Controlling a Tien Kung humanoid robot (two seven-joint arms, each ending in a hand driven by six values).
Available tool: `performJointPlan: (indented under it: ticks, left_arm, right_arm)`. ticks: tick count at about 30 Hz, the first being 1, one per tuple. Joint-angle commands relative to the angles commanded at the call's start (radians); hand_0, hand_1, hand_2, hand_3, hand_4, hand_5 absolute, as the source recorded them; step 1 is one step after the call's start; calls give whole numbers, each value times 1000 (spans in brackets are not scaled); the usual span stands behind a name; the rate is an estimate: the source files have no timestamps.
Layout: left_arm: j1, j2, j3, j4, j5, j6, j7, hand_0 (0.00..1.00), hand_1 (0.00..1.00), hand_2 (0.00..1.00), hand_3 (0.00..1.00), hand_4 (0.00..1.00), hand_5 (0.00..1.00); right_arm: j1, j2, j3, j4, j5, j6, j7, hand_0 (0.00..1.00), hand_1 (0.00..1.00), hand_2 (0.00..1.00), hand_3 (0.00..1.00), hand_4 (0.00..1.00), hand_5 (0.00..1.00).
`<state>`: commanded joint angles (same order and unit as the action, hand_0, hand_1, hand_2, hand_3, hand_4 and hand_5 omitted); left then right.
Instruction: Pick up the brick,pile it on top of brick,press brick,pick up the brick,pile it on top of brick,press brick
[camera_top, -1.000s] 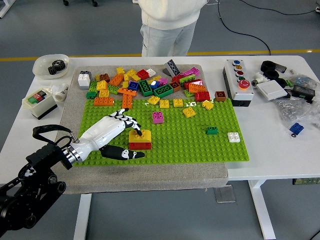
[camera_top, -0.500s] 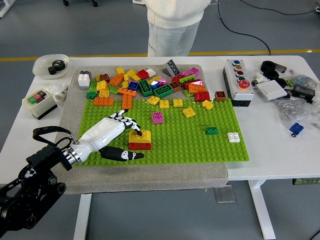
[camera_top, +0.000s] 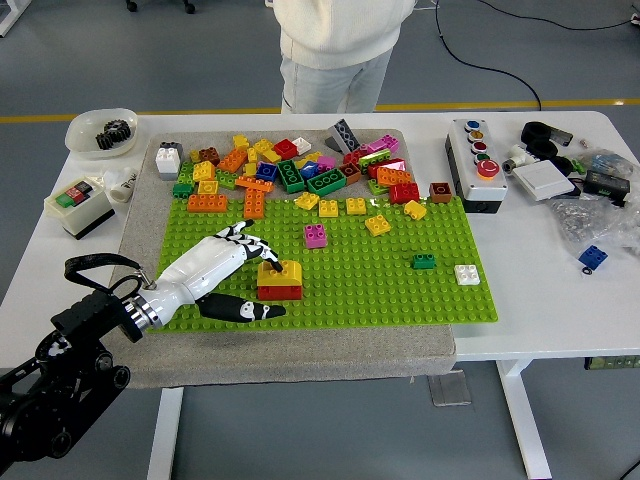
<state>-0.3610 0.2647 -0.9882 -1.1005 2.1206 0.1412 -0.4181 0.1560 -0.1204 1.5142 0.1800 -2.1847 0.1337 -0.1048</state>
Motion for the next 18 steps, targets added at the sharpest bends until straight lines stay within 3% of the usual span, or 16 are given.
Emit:
performJointPlan:
  ticks: [18]
  left_arm:
    - [6, 4, 11, -4, 6, -4, 0, 998, 817, 742, 599, 975, 855]
  right_arm:
    - [2, 0, 3, 0, 1, 0, 0, 741, 647, 712, 582, 808, 371]
